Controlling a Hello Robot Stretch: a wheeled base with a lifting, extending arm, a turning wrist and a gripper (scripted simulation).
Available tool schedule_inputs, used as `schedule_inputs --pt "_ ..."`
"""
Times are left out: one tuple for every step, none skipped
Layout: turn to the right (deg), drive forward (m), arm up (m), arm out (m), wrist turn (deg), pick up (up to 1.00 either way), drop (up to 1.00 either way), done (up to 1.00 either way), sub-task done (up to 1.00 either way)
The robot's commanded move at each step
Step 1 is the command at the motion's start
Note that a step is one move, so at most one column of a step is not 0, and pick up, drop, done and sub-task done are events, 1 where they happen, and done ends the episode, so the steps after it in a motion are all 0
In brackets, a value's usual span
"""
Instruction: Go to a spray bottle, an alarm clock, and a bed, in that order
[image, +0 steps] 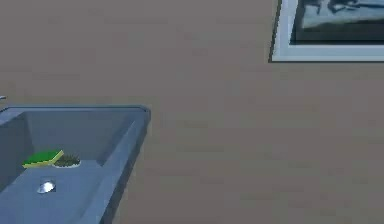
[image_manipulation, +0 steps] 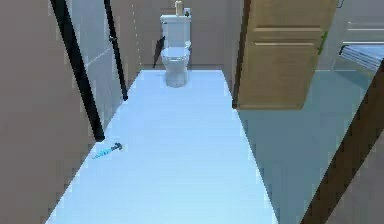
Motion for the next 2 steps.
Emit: schedule_inputs --pt "45.0 0.00 0.00 0.00 0.0 0.00 0.00 0.00 0.00" --pt "42.0 0.00 0.00 0.00 0.0 0.00 0.00 0.00 0.00"
